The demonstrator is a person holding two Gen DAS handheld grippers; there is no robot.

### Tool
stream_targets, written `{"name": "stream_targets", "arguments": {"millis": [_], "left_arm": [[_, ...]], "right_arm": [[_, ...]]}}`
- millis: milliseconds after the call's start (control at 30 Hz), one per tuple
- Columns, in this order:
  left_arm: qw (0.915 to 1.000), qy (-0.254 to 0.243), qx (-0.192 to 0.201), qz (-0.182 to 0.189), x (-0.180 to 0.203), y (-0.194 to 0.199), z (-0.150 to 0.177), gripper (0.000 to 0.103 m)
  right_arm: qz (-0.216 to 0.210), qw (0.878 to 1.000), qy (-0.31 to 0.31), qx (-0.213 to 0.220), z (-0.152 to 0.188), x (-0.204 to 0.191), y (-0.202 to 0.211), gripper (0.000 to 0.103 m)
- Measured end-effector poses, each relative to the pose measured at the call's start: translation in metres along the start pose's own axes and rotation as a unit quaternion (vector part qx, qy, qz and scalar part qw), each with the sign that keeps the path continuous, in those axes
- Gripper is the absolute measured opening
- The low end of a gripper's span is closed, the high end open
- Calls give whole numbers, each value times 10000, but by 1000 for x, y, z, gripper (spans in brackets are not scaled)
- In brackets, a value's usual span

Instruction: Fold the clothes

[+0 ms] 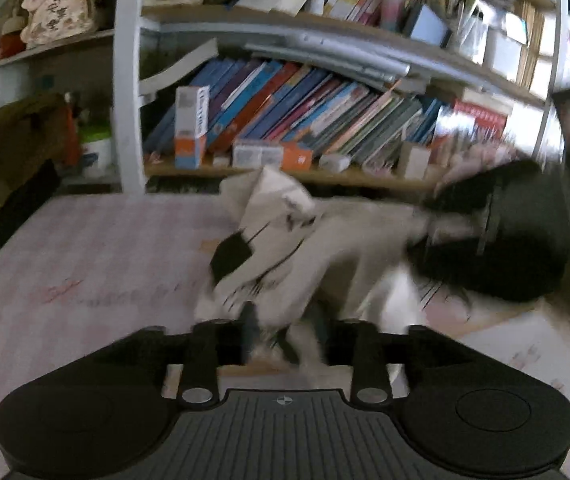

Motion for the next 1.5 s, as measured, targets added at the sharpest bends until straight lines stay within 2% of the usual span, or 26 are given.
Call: {"name": "stream_targets", "arguments": {"millis": [100, 200, 367, 600, 800, 900, 1000, 1167, 1433, 1467, 1500], "left_arm": [[9992, -291, 34, -284, -4, -2, 13, 75], [9972, -539, 143, -502, -2, -11, 15, 79], [9966, -443, 329, -613, -3, -30, 1, 80], [9967, -270, 738, -199, 3, -33, -26, 80], [9966, -152, 635, 498, 24, -26, -25, 80], [9937, -105, 537, 983, 33, -14, -18, 80], [9898, -271, 251, 1372, 43, -9, -1, 81], [9882, -996, -52, 1159, 59, -26, 24, 81], [9887, -1116, -382, 930, 63, -49, 44, 84], [9891, -1111, -403, 884, 61, -51, 45, 83], [9902, -1035, -387, 858, 57, -52, 44, 69]], "right_arm": [[153, 9989, -316, 318, -20, 21, 16, 8], [258, 9958, -575, 658, -41, 38, 39, 8], [520, 9900, -724, 1094, -74, 60, 77, 8], [977, 9813, -923, 1379, -97, 100, 126, 8], [1400, 9745, -1395, 1066, -80, 129, 131, 8], [1558, 9718, -1547, 865, -69, 136, 127, 8], [1626, 9689, -1673, 824, -64, 138, 129, 8], [1678, 9659, -1758, 890, -66, 140, 136, 8], [1805, 9637, -1786, 830, -60, 146, 140, 8], [1806, 9635, -1798, 824, -59, 147, 140, 8], [1798, 9634, -1807, 825, -57, 147, 141, 8]]}}
Point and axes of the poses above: each gripper's, at about its wrist camera, not at the fingertips, and y roughly against the way its jaws point, x to its right, z to its underside, the point moved 7 cm from there along -y, roughly the way its jaws point, and after that the axes turned 13 degrees about y, right-handed, at the moved point
